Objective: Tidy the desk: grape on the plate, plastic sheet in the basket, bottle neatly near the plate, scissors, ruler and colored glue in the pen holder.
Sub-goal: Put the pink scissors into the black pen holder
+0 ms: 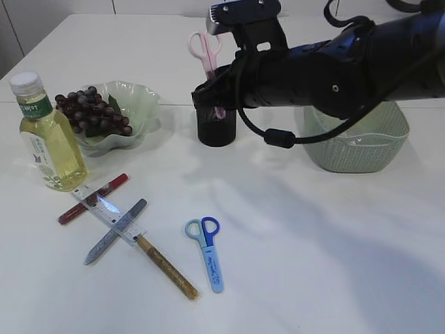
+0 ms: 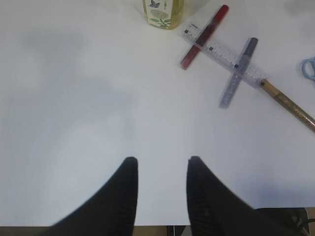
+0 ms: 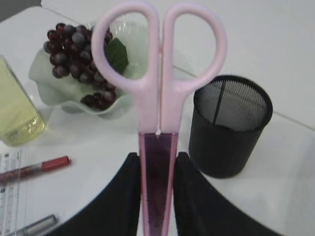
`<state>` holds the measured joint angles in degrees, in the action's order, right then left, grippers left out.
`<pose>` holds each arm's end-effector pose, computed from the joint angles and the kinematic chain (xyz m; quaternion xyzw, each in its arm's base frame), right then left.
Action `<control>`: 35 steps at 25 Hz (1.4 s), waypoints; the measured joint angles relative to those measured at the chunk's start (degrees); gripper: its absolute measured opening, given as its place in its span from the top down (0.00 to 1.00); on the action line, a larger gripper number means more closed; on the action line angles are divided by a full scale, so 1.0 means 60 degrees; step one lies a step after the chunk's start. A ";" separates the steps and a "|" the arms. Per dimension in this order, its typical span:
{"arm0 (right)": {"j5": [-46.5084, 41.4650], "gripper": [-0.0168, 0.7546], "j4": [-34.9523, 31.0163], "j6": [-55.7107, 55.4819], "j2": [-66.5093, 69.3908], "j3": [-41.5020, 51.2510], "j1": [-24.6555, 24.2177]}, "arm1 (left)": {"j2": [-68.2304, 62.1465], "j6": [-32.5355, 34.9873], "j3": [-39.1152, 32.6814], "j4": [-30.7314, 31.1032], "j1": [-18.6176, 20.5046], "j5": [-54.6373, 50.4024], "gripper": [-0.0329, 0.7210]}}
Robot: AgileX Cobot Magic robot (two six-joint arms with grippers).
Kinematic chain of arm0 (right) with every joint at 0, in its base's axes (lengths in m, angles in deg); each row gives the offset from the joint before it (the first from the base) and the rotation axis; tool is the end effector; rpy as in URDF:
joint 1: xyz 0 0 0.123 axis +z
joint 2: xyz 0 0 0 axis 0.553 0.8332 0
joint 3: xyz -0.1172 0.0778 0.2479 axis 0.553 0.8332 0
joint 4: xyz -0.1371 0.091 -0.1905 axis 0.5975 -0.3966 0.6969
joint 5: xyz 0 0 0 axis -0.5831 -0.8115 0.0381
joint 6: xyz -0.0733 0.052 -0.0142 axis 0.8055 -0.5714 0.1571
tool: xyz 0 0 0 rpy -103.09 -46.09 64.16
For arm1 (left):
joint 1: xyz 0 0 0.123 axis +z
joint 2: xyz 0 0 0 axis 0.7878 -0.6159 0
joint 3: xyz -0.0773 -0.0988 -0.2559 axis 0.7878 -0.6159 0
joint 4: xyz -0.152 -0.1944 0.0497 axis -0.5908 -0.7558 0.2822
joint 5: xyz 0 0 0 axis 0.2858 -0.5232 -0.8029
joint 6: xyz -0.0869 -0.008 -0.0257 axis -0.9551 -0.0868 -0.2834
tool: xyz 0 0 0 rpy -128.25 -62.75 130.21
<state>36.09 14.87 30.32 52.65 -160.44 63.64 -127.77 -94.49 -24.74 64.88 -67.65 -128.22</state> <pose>0.3671 0.2128 0.2452 -0.2307 0.8215 0.1314 0.5047 0.1583 -0.0317 0.3703 0.0049 0.9646 -0.0009 0.2637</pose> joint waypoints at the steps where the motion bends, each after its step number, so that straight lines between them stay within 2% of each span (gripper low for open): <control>1: 0.0177 0.76 0.0039 0.0000 0.0000 -0.0082 -0.0043 | 0.0000 0.0000 0.0000 0.0000 0.0000 0.0000 0.63; 10: 0.0976 0.76 0.0133 0.0076 0.0933 -0.1489 -0.0472 | 0.0000 0.0000 0.0000 0.0021 0.0000 0.0000 0.63; 21: 0.1083 0.76 0.0140 0.0423 0.2802 -0.3660 -0.0891 | 0.0000 0.0000 0.0000 0.0313 0.0000 0.0000 0.63; 35: 0.1664 0.76 0.0162 0.0577 0.3949 -0.4385 -0.1204 | 0.0000 0.0000 0.0000 0.0550 0.0000 0.0000 0.63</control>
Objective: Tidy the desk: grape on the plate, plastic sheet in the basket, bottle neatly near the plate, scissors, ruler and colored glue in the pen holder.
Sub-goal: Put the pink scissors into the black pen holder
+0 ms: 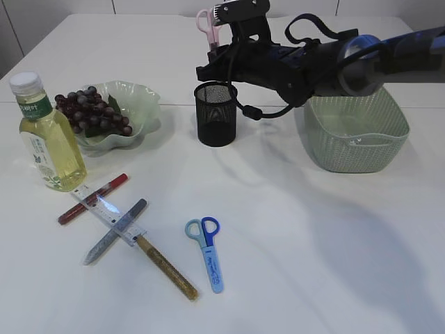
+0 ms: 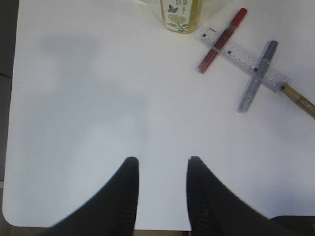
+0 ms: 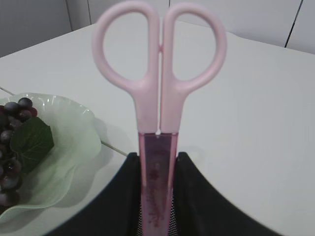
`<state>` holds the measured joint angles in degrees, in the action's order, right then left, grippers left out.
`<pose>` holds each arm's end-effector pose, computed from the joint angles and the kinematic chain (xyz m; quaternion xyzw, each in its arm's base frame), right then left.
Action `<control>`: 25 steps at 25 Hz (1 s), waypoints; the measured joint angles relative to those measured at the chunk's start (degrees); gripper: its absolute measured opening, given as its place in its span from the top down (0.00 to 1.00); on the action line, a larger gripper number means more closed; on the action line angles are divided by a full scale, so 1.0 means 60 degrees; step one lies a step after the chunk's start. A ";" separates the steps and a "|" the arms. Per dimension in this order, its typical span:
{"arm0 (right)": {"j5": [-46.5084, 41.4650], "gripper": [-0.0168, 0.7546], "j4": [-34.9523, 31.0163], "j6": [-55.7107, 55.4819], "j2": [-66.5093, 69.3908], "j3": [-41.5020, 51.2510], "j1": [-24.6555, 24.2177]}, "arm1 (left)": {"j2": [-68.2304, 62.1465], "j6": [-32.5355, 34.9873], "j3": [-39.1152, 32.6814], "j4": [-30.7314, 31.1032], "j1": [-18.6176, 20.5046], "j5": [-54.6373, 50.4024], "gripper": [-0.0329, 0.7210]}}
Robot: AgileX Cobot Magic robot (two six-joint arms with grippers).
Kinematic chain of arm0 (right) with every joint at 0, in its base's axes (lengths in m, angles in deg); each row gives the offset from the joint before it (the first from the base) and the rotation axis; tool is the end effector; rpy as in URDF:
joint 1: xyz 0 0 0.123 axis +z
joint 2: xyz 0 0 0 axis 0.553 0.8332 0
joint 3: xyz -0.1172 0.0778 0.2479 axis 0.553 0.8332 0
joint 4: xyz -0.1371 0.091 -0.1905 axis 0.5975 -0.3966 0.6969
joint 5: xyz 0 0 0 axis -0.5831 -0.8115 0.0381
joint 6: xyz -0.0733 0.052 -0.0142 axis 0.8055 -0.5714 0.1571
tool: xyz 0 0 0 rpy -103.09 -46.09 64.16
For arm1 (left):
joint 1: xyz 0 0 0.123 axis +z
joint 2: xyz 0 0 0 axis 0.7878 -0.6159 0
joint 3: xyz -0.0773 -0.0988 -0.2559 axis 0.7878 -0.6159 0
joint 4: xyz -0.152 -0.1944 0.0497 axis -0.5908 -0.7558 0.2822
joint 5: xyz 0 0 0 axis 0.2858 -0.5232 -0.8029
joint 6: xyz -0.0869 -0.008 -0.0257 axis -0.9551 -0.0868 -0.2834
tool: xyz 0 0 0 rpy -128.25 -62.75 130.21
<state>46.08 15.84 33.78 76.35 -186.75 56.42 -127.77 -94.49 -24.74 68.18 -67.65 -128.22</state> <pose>0.4883 0.2099 0.2071 -0.2057 0.7649 0.1089 0.6006 0.1594 -0.0270 0.3712 0.0067 0.9622 0.0269 0.2708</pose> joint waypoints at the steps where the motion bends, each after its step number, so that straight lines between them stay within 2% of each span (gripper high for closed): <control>1: 0.0020 0.76 0.0000 0.0022 0.0035 0.0000 -0.0015 | 0.0000 0.0000 0.0000 0.0020 0.0000 0.0000 0.63; 25: 0.0512 0.76 0.0016 0.0045 0.0601 -0.0015 -0.0038 | 0.0000 0.0000 0.0000 0.0039 0.0000 0.0000 0.64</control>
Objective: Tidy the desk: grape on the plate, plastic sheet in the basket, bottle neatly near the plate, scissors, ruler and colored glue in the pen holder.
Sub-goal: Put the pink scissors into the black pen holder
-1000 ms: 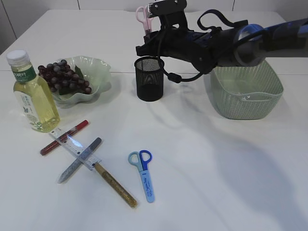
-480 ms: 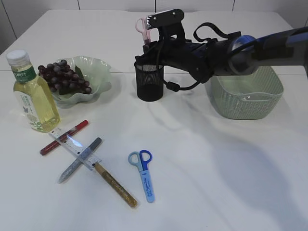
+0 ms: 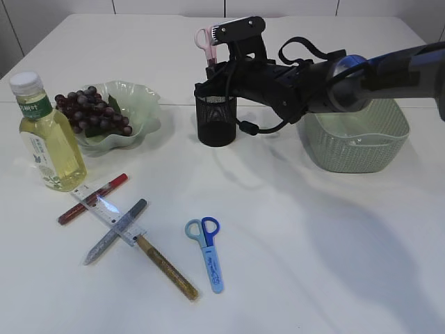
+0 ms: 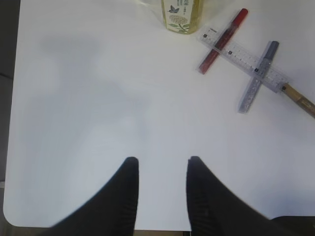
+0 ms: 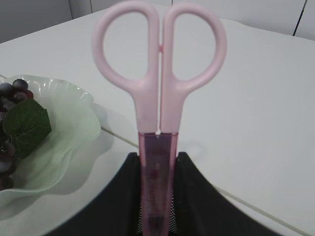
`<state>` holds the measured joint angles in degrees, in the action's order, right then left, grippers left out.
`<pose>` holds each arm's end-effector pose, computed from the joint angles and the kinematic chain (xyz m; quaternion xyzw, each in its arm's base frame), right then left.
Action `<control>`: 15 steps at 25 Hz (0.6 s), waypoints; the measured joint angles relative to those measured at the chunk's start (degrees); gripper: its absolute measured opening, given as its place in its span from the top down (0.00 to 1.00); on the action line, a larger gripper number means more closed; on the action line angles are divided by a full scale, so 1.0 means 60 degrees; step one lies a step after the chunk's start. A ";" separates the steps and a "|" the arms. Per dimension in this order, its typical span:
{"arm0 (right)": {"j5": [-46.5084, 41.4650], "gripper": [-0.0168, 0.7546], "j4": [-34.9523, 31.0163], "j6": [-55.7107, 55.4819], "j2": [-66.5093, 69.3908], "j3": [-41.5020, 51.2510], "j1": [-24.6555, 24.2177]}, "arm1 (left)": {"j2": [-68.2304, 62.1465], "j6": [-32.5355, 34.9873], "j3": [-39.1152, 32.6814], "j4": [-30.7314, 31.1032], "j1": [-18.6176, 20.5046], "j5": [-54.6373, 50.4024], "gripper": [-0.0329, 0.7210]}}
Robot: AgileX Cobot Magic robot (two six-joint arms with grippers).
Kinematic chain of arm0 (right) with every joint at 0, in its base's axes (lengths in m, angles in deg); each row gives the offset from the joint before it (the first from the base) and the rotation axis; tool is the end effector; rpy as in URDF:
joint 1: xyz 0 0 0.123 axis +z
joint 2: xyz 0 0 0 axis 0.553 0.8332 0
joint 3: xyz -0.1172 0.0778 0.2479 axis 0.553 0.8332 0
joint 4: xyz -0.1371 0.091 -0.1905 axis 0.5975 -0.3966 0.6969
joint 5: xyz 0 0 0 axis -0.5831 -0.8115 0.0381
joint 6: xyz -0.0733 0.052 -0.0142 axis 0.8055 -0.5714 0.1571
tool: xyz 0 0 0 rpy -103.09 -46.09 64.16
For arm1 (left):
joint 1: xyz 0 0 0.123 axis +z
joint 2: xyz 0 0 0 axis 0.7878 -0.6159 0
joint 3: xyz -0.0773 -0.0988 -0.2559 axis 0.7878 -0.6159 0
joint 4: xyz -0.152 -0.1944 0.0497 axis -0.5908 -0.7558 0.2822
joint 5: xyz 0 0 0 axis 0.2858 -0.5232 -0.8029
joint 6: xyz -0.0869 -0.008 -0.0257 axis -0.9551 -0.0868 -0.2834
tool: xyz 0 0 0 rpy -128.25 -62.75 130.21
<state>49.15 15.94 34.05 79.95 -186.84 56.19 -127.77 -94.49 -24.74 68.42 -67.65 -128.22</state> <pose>0.4940 0.2111 0.1786 -0.2097 0.7666 0.1108 0.5967 0.1595 -0.0266 0.3712 0.0069 0.9620 0.0289 0.2713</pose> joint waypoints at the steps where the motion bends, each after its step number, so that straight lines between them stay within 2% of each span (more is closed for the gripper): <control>1: 0.0000 0.76 0.0000 0.0000 0.0000 0.0000 0.0000 | 0.0000 0.0000 0.0000 0.0000 0.0000 0.0000 0.64; 15: 0.0000 0.75 0.0006 0.0099 0.0000 0.0000 -0.0046 | 0.0000 0.0000 0.0000 0.0000 0.0000 0.0000 0.64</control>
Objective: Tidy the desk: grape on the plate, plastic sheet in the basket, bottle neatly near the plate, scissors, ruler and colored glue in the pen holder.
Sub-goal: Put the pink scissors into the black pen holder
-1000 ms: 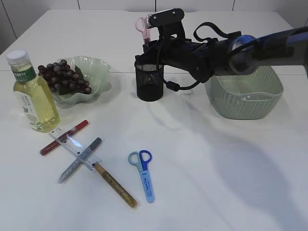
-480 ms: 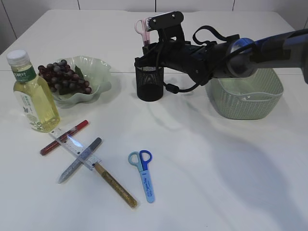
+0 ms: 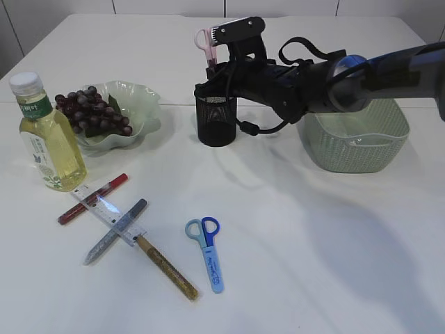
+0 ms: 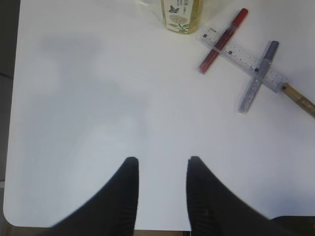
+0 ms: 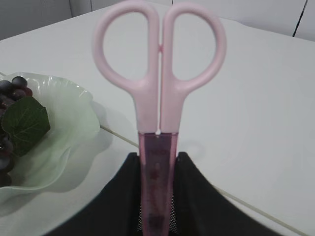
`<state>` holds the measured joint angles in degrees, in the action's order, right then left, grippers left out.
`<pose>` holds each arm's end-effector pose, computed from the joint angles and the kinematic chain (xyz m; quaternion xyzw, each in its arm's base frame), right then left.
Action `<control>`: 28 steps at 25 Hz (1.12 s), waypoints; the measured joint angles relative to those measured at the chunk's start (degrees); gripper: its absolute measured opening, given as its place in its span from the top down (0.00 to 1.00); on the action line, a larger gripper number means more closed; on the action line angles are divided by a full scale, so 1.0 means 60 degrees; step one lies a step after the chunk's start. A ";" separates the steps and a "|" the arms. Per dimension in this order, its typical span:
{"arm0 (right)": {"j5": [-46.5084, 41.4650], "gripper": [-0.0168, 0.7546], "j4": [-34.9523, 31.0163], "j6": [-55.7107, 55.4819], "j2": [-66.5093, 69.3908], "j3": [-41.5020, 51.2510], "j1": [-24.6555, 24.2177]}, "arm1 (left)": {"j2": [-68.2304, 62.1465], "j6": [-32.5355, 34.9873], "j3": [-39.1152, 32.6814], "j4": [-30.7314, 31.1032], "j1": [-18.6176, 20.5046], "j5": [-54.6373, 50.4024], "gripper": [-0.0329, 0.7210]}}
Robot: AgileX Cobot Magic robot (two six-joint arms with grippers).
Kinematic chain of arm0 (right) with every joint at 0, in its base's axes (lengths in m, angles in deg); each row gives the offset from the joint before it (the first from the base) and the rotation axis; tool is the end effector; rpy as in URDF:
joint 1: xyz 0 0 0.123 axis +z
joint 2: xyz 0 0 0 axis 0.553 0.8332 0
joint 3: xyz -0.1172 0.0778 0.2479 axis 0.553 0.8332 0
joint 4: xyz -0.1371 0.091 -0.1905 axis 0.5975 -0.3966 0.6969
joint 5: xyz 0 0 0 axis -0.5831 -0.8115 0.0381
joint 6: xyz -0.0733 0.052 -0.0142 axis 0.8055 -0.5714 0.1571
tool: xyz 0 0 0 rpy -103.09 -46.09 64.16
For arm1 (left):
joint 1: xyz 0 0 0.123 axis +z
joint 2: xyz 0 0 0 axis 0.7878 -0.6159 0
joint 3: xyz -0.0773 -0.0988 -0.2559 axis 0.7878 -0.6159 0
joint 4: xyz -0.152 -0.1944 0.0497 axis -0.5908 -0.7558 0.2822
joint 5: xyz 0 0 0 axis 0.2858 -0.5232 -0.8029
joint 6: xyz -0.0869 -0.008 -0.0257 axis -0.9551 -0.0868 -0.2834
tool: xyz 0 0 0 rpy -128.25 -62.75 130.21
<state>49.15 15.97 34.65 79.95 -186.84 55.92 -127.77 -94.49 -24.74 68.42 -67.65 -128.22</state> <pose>0.4950 0.2088 0.1786 -0.2122 0.7660 0.1061 0.5975 0.1595 -0.0266 0.3712 0.0069 0.9620 0.0289 0.2713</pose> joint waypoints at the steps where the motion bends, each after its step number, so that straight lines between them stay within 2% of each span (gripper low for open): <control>1: -0.0018 0.75 0.0000 0.0000 0.0000 0.0000 0.0000 | 0.0000 0.0000 0.0000 0.0000 0.0000 0.0000 0.64; 28: -0.0159 0.74 0.0000 0.0042 0.0361 -0.0120 -0.0044 | 0.0000 0.0000 0.0000 0.0016 0.0000 0.0096 0.64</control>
<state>48.19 15.97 34.90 82.12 -187.57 55.65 -127.77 -94.49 -24.74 68.51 -67.65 -127.64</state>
